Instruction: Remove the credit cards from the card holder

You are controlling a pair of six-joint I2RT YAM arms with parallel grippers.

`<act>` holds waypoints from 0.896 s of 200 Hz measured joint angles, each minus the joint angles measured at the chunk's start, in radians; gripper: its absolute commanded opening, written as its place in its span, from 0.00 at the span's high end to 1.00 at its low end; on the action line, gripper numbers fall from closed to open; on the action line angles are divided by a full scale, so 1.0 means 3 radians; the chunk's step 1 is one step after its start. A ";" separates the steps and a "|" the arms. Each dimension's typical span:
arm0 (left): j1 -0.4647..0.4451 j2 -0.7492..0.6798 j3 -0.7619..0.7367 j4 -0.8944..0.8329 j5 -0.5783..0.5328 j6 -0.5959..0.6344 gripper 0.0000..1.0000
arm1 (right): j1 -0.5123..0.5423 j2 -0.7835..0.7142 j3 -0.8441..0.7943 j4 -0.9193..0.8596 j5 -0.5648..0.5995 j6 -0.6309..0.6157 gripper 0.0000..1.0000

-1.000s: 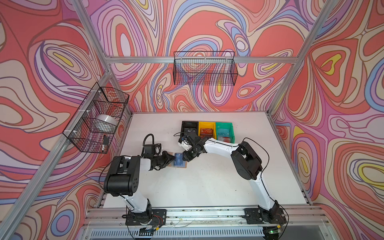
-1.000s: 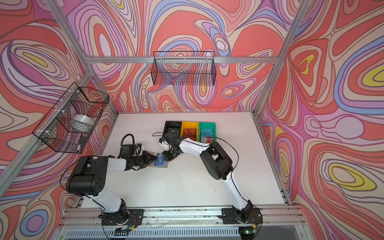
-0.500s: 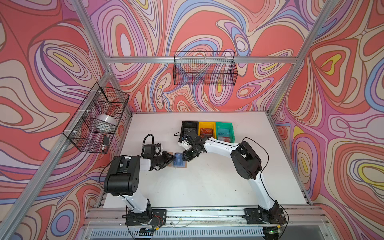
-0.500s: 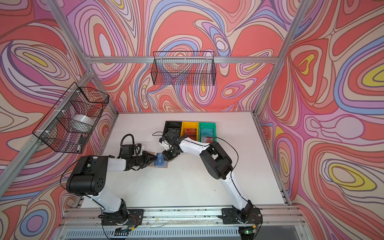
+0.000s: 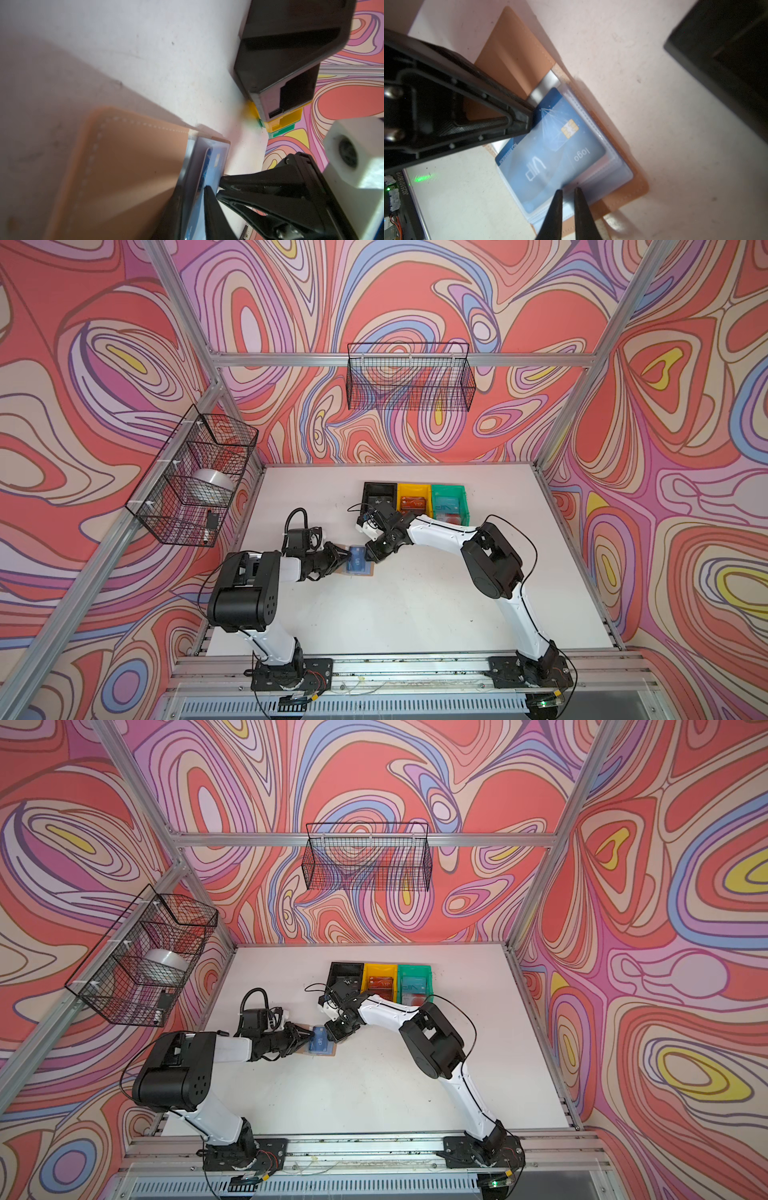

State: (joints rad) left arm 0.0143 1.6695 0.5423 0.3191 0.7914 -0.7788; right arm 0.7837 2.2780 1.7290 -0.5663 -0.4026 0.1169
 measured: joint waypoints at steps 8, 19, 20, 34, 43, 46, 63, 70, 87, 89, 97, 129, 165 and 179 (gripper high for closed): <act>0.0000 0.0001 -0.0001 -0.0001 0.0000 0.0000 0.79 | 0.0000 0.0000 0.0000 0.0000 -0.0001 -0.0001 0.85; 0.0000 0.0001 -0.0001 -0.0001 0.0000 -0.0001 0.79 | 0.0000 0.0000 0.0003 -0.0001 -0.0003 0.0000 0.85; 0.0000 0.0001 -0.0001 -0.0001 0.0000 -0.0001 0.79 | 0.0000 0.0000 0.0003 0.0000 -0.0004 0.0000 0.85; 0.0000 0.0001 -0.0001 0.0000 0.0003 -0.0004 0.79 | 0.0000 0.0004 0.0006 -0.0005 -0.0005 -0.0001 0.85; 0.0000 0.0001 -0.0003 0.0001 0.0004 -0.0008 0.79 | 0.0000 0.0009 0.0018 -0.0011 -0.0009 0.0000 0.85; 0.0000 0.0001 -0.0004 0.0003 0.0004 -0.0009 0.79 | 0.0000 0.0011 0.0022 -0.0014 -0.0010 0.0000 0.85; 0.0000 0.0003 -0.0013 0.0014 0.0006 -0.0013 0.80 | 0.0000 0.0014 0.0027 -0.0018 -0.0019 0.0000 0.85; 0.0003 0.0003 -0.0042 0.0056 0.0009 -0.0013 0.80 | -0.0001 0.0017 0.0028 -0.0019 -0.0020 0.0000 0.85; 0.0019 0.0003 -0.0090 0.0131 0.0033 -0.0015 0.84 | -0.0001 0.0019 0.0028 -0.0018 -0.0023 0.0000 0.85; 0.0019 0.0003 -0.0093 0.0135 0.0034 -0.0015 0.85 | -0.0001 0.0019 0.0028 -0.0018 -0.0023 -0.0001 0.85; 0.0022 0.0003 -0.0104 0.0148 0.0034 -0.0017 0.87 | -0.0001 0.0019 0.0028 -0.0018 -0.0023 0.0000 0.85; 0.0025 0.0004 -0.0134 0.0172 0.0033 -0.0018 0.91 | -0.0001 0.0019 0.0028 -0.0018 -0.0023 0.0000 0.85; 0.0067 0.0005 -0.0139 0.0170 0.0061 -0.0013 0.97 | -0.0006 0.0019 0.0028 -0.0022 -0.0028 0.0000 0.85; 0.0089 0.0006 -0.0142 0.0167 0.0081 -0.0006 0.99 | -0.0006 0.0019 0.0027 -0.0022 -0.0031 -0.0001 0.85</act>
State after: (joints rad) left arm 0.0410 1.6714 0.4995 0.3691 0.8158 -0.7807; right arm 0.7818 2.2837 1.7370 -0.5728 -0.4118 0.1165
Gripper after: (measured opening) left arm 0.047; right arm 0.149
